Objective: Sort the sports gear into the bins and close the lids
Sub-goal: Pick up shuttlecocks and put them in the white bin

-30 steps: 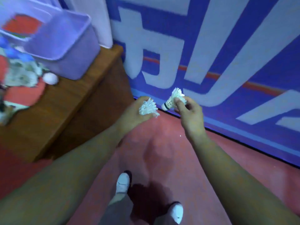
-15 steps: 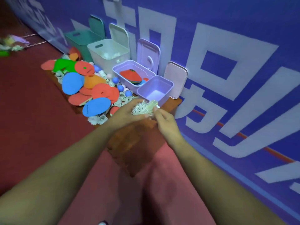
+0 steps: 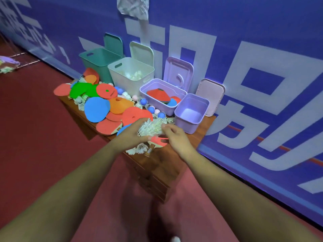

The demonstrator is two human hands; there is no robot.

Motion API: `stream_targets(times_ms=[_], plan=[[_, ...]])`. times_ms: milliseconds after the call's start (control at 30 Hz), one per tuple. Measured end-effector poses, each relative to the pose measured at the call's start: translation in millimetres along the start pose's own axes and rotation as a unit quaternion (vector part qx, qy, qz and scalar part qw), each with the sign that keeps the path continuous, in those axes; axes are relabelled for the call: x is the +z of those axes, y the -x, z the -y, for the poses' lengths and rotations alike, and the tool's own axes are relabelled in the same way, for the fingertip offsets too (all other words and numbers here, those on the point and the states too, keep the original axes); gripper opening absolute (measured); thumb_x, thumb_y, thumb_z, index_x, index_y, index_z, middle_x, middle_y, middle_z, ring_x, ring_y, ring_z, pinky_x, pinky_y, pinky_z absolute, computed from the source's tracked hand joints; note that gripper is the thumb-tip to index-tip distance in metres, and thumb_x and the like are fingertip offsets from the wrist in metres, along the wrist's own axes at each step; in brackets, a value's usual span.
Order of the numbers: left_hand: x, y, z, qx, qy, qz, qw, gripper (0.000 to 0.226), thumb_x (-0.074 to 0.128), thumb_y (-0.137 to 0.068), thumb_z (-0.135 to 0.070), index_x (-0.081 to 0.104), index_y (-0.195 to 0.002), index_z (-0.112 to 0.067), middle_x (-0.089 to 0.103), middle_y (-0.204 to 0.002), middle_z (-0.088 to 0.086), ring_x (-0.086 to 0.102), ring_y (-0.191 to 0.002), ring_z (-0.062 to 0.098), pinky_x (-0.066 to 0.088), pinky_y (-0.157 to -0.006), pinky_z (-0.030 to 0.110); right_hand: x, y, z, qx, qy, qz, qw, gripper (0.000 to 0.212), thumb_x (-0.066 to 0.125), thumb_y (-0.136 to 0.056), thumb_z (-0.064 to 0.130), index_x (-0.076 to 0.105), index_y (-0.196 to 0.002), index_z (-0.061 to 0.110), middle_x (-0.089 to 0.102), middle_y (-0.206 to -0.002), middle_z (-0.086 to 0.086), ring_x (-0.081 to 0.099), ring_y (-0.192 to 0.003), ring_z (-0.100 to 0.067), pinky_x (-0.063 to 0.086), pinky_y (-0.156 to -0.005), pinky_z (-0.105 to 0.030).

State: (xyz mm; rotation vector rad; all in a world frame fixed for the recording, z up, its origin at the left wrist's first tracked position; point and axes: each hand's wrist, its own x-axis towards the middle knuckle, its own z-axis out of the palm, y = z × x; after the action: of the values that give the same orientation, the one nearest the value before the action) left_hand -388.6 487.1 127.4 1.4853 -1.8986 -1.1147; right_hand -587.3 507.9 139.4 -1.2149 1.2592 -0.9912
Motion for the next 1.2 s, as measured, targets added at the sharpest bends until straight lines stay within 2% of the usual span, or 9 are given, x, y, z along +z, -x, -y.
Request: stream_targets(times_ms=[100, 200, 300, 433, 667, 867, 967, 1067, 1200], plan=[[-11, -36, 5, 0.011, -0.009, -0.005, 1.0, 0.081, 0.074, -0.072, -0.047, 0.037, -0.143, -0.036, 0.041, -0.143, -0.003, 0.043, -0.13, 0.011, 0.035, -0.111, 0.036, -4, -34, -2, 0.006, -0.002, -0.023, 1.0, 0.024, 0.053, -0.099, 0.025, 0.065, -0.087, 0.008, 0.063, -0.09, -0.009, 0.068, -0.098, -0.034, 0.058, -0.084, -0.042], [-22, -79, 13, 0.024, -0.022, -0.002, 0.999, 0.074, 0.076, -0.083, -0.026, 0.036, -0.145, -0.032, 0.036, -0.144, -0.005, 0.038, -0.128, 0.006, 0.03, -0.107, 0.025, -4, -76, -3, 0.006, 0.001, -0.035, 0.999, 0.027, 0.053, -0.099, 0.025, 0.066, -0.096, 0.001, 0.068, -0.096, -0.016, 0.069, -0.091, -0.03, 0.056, -0.085, -0.043], [-44, -125, 20, 0.033, -0.009, -0.017, 0.999, 0.074, 0.078, -0.082, -0.022, 0.035, -0.141, -0.03, 0.043, -0.141, -0.002, 0.047, -0.124, 0.012, 0.039, -0.105, 0.029, 4, -128, 4, -0.014, 0.033, -0.05, 0.998, 0.03, 0.055, -0.091, 0.04, 0.067, -0.085, 0.013, 0.07, -0.09, -0.013, 0.067, -0.09, -0.032, 0.053, -0.091, -0.049], [-82, -174, 25, 0.008, -0.015, -0.071, 0.997, 0.064, 0.082, -0.077, -0.02, 0.041, -0.126, -0.023, 0.054, -0.109, -0.01, 0.058, -0.09, -0.001, 0.041, -0.074, 0.007, 14, -187, 25, -0.04, 0.038, -0.04, 0.998, 0.025, 0.054, -0.098, 0.023, 0.065, -0.083, 0.006, 0.06, -0.077, -0.001, 0.056, -0.077, -0.013, 0.049, -0.085, -0.039], [-160, -247, 29, 0.028, -0.042, -0.094, 0.994, 0.053, 0.081, -0.077, -0.02, 0.05, -0.121, -0.022, 0.058, -0.098, -0.013, 0.055, -0.077, -0.007, 0.042, -0.07, 0.015, 36, -284, 65, -0.085, 0.071, -0.023, 0.994, 0.02, 0.053, -0.098, 0.015, 0.064, -0.088, 0.002, 0.058, -0.079, 0.0, 0.048, -0.066, -0.002, 0.04, -0.065, -0.01], [-228, -325, 65, 0.056, -0.121, -0.109, 0.985, 0.067, 0.082, -0.075, -0.02, 0.05, -0.133, -0.018, 0.05, -0.126, 0.001, 0.048, -0.113, 0.012, 0.035, -0.094, 0.022, 75, -385, 71, -0.093, 0.132, -0.045, 0.986, 0.013, 0.053, -0.096, 0.015, 0.061, -0.086, 0.013, 0.06, -0.079, -0.004, 0.054, -0.075, -0.018, 0.044, -0.076, -0.03], [-260, -378, 92, 0.069, -0.118, -0.113, 0.984, 0.065, 0.083, -0.071, -0.011, 0.051, -0.128, -0.014, 0.055, -0.117, 0.001, 0.052, -0.108, 0.016, 0.038, -0.089, 0.022, 98, -445, 65, -0.071, 0.166, -0.076, 0.981, 0.011, 0.056, -0.094, 0.015, 0.063, -0.087, 0.013, 0.065, -0.083, -0.004, 0.061, -0.084, -0.025, 0.046, -0.08, -0.035], [-283, -432, 123, 0.075, -0.114, -0.123, 0.983, 0.056, 0.081, -0.069, -0.007, 0.053, -0.117, -0.012, 0.058, -0.109, -0.001, 0.055, -0.099, 0.017, 0.038, -0.082, 0.023, 120, -499, 61, -0.037, 0.209, -0.105, 0.972, 0.016, 0.056, -0.093, 0.016, 0.066, -0.084, 0.007, 0.067, -0.081, -0.007, 0.06, -0.081, -0.024, 0.039, -0.068, -0.03], [-296, -498, 158, 0.087, -0.164, -0.079, 0.98, 0.056, 0.081, -0.07, -0.01, 0.054, -0.118, -0.013, 0.06, -0.114, 0.002, 0.057, -0.106, 0.023, 0.042, -0.092, 0.033, 142, -562, 49, 0.024, 0.252, -0.161, 0.954, 0.018, 0.056, -0.091, 0.014, 0.065, -0.079, 0.004, 0.061, -0.074, -0.006, 0.056, -0.076, -0.024, 0.032, -0.062, -0.027]])
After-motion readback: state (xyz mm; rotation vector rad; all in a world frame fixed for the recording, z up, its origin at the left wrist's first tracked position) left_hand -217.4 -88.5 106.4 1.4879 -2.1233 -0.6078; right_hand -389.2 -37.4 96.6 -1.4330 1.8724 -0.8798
